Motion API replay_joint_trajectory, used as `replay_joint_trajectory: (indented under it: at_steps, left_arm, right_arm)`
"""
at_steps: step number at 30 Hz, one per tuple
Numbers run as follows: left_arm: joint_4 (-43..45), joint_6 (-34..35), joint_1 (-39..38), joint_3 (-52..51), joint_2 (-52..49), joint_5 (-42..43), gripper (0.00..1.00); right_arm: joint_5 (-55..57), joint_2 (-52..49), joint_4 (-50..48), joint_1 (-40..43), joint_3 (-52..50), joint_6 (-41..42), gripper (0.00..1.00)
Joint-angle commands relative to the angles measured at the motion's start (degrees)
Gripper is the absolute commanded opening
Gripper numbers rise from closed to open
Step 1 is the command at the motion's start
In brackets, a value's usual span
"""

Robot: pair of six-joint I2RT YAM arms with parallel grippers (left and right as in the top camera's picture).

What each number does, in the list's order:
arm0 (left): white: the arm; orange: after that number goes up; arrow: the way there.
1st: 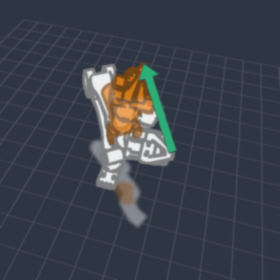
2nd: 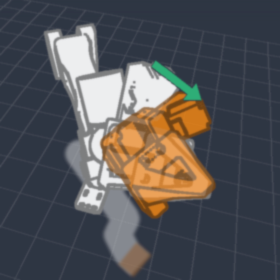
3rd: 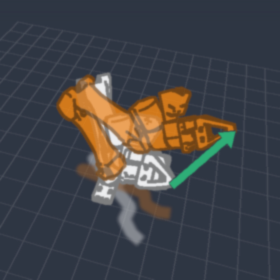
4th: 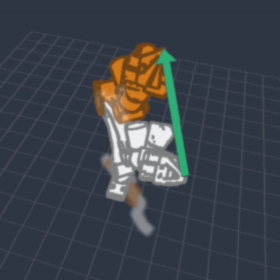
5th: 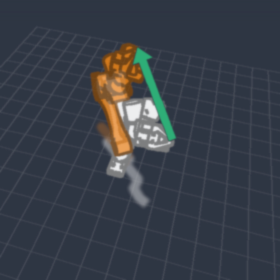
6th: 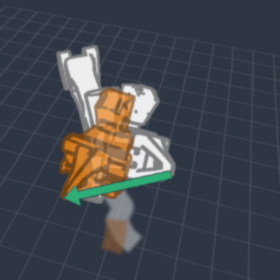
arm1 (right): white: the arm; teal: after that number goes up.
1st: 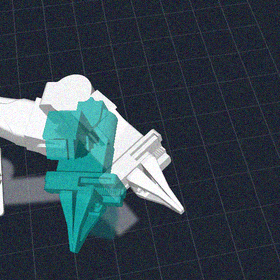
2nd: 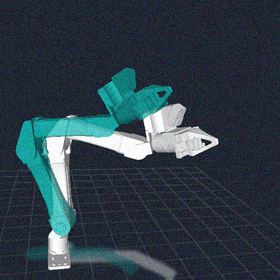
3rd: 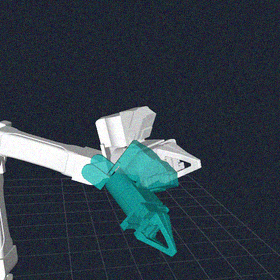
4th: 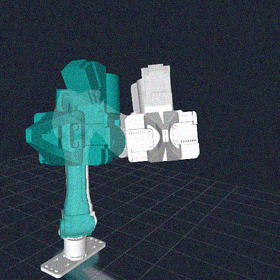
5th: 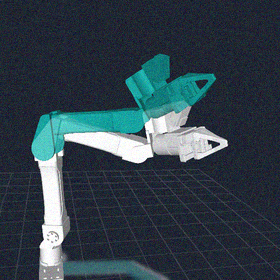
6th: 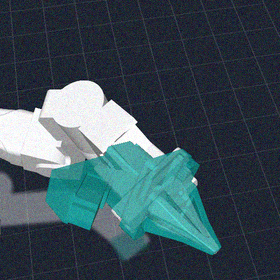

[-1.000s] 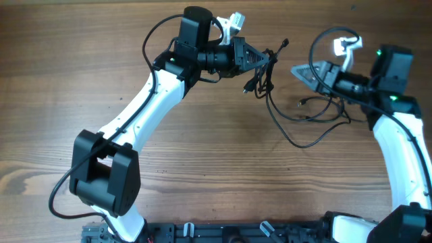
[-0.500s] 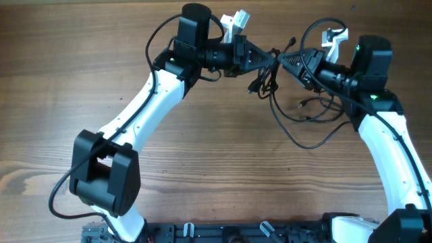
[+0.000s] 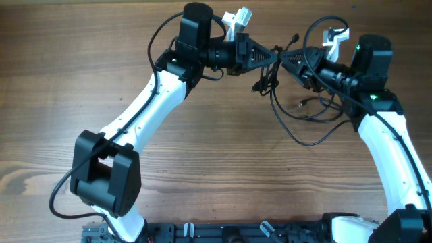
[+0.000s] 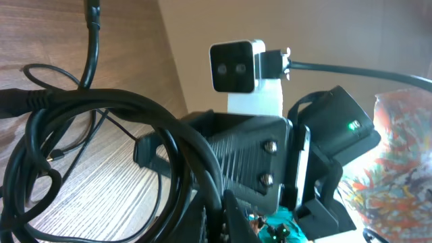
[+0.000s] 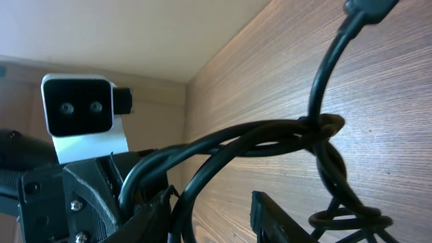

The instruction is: Untangle cables

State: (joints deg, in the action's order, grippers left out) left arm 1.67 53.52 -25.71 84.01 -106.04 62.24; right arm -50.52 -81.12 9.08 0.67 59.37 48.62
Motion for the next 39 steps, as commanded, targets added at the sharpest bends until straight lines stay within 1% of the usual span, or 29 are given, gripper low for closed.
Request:
replay_joint_trajectory:
  at_steps: [1,4,6,7,9,10,11,12,14,16,18,21,25,27,30,31,33,36,38,39]
  left_arm:
    - [0.5,1.0,-0.8,1.1,2.2,-0.6,0.04]
    - [0.6,1.2,-1.2,1.1,2.2,-0.6,0.04]
    - [0.7,2.7,-1.2,1.1,2.2,-0.6,0.04]
    - [0.8,2.7,-1.2,1.1,2.2,-0.6,0.04]
    - [0.7,2.7,-1.2,1.1,2.2,-0.6,0.04]
    - [0.7,2.6,-1.2,1.1,2.2,-0.6,0.04]
    - [0.7,2.1,-1.2,1.1,2.2,-0.5,0.04]
    - [0.7,0.5,-1.1,1.1,2.2,-0.5,0.04]
    - [-1.0,-5.9,-0.9,1.1,2.2,-0.6,0.04]
    - [-6.3,-14.5,-0.4,1.1,2.2,-1.8,0.04]
    - [-16.2,-24.2,0.5,1.1,2.2,-6.1,0.04]
    - [-25.4,-34.1,1.3,1.1,2.2,-9.2,0.04]
    - [-31.3,-41.0,1.5,1.1,2.2,-9.4,0.04]
    - [-33.1,-43.1,1.3,1.1,2.2,-9.4,0.04]
    - [-35.3,-44.9,0.4,1.1,2.2,-9.4,0.04]
    - [-36.3,-46.9,0.1,1.1,2.2,-9.4,0.04]
    - [-40.2,-51.9,-0.6,1.1,2.2,-10.4,0.04]
    - [-47.3,-56.9,-1.3,1.1,2.2,-16.0,0.04]
    - [-52.8,-62.2,-1.6,1.1,2.2,-16.8,0.04]
    - [-54.5,-63.7,-1.6,1.1,2.2,-17.0,0.04]
  right_arm:
    - [-0.4,0.0,-0.6,-1.9,-0.3,0.5,0.4]
    - [0.7,0.0,-1.0,-2.8,-0.3,0.4,0.38]
    - [1.0,-0.1,-0.9,-2.8,-0.3,0.3,0.33]
    - [1.0,-0.2,-0.9,-2.8,-0.3,0.0,0.29]
    - [1.3,-0.2,-0.9,-2.7,-0.3,-1.4,0.18]
    - [1.3,-0.2,-0.9,-2.8,-0.3,-2.8,0.08]
    - [1.0,-0.2,-0.9,-2.7,-0.3,-4.5,0.04]
    - [0.2,0.0,-0.8,-2.4,-0.2,-6.2,0.04]
    - [-1.5,0.3,0.5,-1.1,-0.2,-8.3,0.04]
    - [-3.5,1.4,2.2,1.2,-0.2,-10.1,0.04]
    - [-6.4,3.6,3.5,5.3,-0.2,-11.2,0.04]
    - [-12.4,6.0,3.6,10.3,-0.2,-10.9,0.04]
    - [-17.1,7.4,3.3,15.7,-0.2,-7.8,0.04]
    - [-16.8,7.3,3.3,16.2,-0.2,-7.5,0.04]
    - [-16.9,7.3,1.4,15.8,-0.2,-3.2,0.04]
    - [-17.1,7.3,0.4,15.8,-0.2,-1.7,0.04]
    - [-18.2,7.3,-4.5,15.9,-0.2,2.2,0.04]
    - [-18.1,7.3,-11.0,15.9,-0.2,7.2,0.04]
    - [-18.1,7.3,-15.0,16.0,-0.2,10.0,0.04]
    - [-18.1,7.3,-16.2,16.3,-0.2,10.9,0.04]
